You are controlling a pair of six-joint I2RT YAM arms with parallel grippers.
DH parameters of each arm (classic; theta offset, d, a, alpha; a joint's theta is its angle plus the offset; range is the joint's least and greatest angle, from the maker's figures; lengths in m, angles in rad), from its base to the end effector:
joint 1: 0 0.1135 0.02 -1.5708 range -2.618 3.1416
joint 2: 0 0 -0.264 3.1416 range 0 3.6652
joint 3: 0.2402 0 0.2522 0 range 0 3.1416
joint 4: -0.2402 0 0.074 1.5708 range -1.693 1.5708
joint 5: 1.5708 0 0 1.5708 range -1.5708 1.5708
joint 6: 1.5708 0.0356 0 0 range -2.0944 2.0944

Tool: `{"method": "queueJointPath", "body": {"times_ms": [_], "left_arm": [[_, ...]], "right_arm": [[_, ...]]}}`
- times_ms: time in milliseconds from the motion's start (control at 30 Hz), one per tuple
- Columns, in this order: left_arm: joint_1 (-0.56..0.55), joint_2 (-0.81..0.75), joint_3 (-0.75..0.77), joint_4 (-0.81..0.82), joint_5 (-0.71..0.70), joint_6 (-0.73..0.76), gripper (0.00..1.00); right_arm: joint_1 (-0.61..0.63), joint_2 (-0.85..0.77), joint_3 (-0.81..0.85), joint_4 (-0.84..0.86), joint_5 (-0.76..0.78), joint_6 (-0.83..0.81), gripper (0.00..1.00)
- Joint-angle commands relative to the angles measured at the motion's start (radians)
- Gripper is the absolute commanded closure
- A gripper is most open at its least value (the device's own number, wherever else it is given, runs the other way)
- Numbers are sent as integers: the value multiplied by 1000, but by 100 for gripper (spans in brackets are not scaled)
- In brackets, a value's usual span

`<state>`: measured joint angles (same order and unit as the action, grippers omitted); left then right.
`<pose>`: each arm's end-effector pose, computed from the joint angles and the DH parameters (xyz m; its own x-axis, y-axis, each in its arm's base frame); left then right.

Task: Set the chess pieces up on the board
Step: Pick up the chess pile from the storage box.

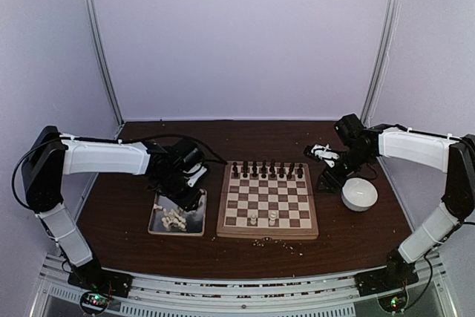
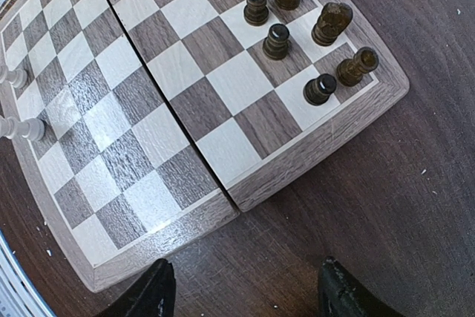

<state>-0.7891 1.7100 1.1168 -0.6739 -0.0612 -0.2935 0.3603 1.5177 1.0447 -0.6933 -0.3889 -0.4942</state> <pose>0.2312 -0.2299 0.1832 -0.8447 0.4411 -0.3031 0.4713 0.8814 -0.0307 0.2699 0.1161 0.2206 -0.5364 -0.6711 -0.5118 -0.8182 0.5623 0.1202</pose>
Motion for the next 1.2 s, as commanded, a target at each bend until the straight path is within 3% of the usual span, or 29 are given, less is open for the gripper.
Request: {"method": "queueJointPath", "body": {"times_ms": [0, 300, 567, 1000, 1167], "left_arm": [[6, 26, 33, 31, 10, 9, 57], [7, 70, 53, 44, -15, 11, 62], [7, 117, 87, 46, -26, 16, 75], [7, 91, 72, -11, -52, 13, 72], [7, 86, 63, -12, -41, 16, 80]], "right_arm": [[4, 8, 17, -6, 5, -6, 35], [5, 16, 18, -10, 5, -7, 35], [5, 16, 17, -11, 8, -7, 35], [5, 23, 18, -14, 4, -10, 35], [5, 21, 18, -14, 5, -11, 35]]}}
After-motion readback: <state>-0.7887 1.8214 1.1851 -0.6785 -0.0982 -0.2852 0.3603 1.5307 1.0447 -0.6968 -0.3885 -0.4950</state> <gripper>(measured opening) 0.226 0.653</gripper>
